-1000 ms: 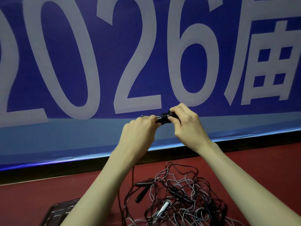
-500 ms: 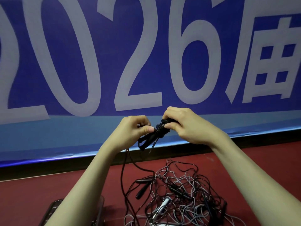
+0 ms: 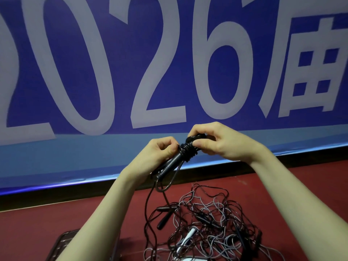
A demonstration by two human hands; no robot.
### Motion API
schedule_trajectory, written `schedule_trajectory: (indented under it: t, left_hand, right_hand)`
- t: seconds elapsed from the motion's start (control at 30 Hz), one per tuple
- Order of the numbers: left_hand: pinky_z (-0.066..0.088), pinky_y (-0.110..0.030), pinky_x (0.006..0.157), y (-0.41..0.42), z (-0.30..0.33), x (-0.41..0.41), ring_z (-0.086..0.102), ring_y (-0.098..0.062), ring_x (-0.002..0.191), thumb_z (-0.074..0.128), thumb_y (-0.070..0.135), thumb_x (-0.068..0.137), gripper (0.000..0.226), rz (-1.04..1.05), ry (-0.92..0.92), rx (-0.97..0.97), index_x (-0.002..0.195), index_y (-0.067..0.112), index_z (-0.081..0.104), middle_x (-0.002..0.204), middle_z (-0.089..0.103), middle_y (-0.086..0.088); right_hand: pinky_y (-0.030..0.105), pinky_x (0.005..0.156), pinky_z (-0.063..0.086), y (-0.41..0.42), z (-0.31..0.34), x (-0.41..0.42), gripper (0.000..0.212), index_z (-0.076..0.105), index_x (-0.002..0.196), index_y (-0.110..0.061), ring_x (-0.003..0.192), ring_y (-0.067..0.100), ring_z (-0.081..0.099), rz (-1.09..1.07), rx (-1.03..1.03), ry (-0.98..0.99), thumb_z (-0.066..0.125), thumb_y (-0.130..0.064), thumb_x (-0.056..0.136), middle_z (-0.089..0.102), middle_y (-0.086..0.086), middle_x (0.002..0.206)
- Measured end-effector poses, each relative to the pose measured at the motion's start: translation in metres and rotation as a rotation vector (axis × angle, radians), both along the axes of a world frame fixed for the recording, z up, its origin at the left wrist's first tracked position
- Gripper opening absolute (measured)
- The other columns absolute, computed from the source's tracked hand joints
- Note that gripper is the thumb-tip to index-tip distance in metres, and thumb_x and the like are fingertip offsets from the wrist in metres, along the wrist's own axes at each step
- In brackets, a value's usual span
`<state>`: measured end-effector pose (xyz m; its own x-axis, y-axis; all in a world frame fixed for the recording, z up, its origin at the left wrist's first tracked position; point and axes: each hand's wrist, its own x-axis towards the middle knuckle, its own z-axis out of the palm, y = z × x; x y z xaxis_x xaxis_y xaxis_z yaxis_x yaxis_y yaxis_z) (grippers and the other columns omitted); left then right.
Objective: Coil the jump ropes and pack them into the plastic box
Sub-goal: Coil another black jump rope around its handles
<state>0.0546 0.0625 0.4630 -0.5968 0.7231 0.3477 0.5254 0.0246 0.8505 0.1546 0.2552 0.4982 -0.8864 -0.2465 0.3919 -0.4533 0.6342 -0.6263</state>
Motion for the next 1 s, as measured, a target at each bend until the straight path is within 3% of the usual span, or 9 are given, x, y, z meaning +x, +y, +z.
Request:
schedule_trajectory:
  t: [0.07,0.2,0.27,0.33,0.5,0.7,0.83,1.0]
  left_hand:
    - [0.042,-0.02,0.057,0.004,-0.005,-0.003,0.056,-0.02,0.067,0.052,0.043,0.083,0.04,-0.007,-0.125,0.035,0.083,0.004,0.057,0.078,0.069,-0.011]
    - [0.023,-0.014,0.037,0.019,-0.02,-0.004,0.032,-0.006,0.04,0.049,0.034,0.086,0.025,-0.078,-0.643,0.272,0.079,0.01,0.051,0.048,0.041,0.002]
    - [0.02,-0.011,0.034,0.029,-0.026,0.001,0.027,-0.001,0.036,0.053,0.022,0.089,0.016,-0.086,-0.68,0.383,0.079,0.012,0.048,0.046,0.034,0.007]
    - [0.016,-0.012,0.036,0.038,-0.03,0.008,0.023,0.0,0.037,0.056,0.019,0.087,0.016,-0.05,-0.647,0.427,0.075,0.013,0.047,0.047,0.03,0.01]
    - [0.018,-0.015,0.038,0.057,-0.034,0.017,0.023,-0.004,0.039,0.032,0.018,0.105,0.026,0.25,-0.496,0.472,0.085,0.013,0.048,0.047,0.029,0.009]
    - [0.028,-0.024,0.048,0.06,-0.046,0.03,0.032,-0.009,0.049,0.037,0.028,0.103,0.022,0.471,0.057,0.205,0.096,0.017,0.055,0.056,0.039,0.008]
    - [0.027,-0.032,0.05,0.058,-0.045,0.031,0.032,-0.013,0.047,0.042,0.029,0.102,0.019,0.485,0.291,0.014,0.1,0.015,0.054,0.055,0.04,0.006]
    - [0.025,-0.034,0.05,0.049,-0.027,0.03,0.034,-0.019,0.048,0.041,0.027,0.102,0.027,0.514,0.421,-0.056,0.098,0.007,0.059,0.053,0.039,0.003]
  right_hand:
    - [0.026,0.056,0.036,0.001,0.0,0.001,0.01,0.062,0.093,-0.007,0.058,0.012,0.041,0.029,-0.06,-0.021,0.053,-0.009,0.098,0.052,-0.009,0.064]
    - [0.026,0.057,0.037,0.002,0.0,0.0,0.012,0.06,0.098,0.001,0.061,0.018,0.042,0.061,-0.208,-0.009,0.051,-0.007,0.099,0.05,0.008,0.074]
    - [0.027,0.056,0.035,0.002,-0.002,-0.004,0.012,0.06,0.097,0.002,0.062,0.022,0.04,0.019,-0.257,0.021,0.051,-0.006,0.099,0.048,0.011,0.074]
    - [0.027,0.055,0.035,0.001,-0.005,-0.01,0.012,0.059,0.094,0.0,0.059,0.019,0.04,-0.033,-0.306,0.045,0.051,-0.006,0.099,0.047,0.01,0.073]
    - [0.025,0.05,0.033,0.004,-0.011,-0.022,0.017,0.058,0.086,-0.005,0.051,0.013,0.039,-0.142,-0.598,0.065,0.048,-0.005,0.1,0.046,0.013,0.08]
    - [0.023,0.045,0.032,0.006,-0.014,-0.032,0.019,0.055,0.084,-0.003,0.049,0.012,0.037,-0.327,-0.894,0.08,0.048,-0.009,0.101,0.049,0.01,0.08]
    - [0.022,0.044,0.032,0.007,-0.02,-0.037,0.023,0.055,0.08,-0.006,0.049,0.012,0.037,-0.413,-0.93,0.105,0.048,-0.009,0.101,0.049,0.008,0.077]
    - [0.027,0.047,0.035,0.008,-0.021,-0.038,0.021,0.057,0.08,-0.009,0.05,0.015,0.04,-0.477,-0.783,0.198,0.051,-0.011,0.099,0.052,0.006,0.072]
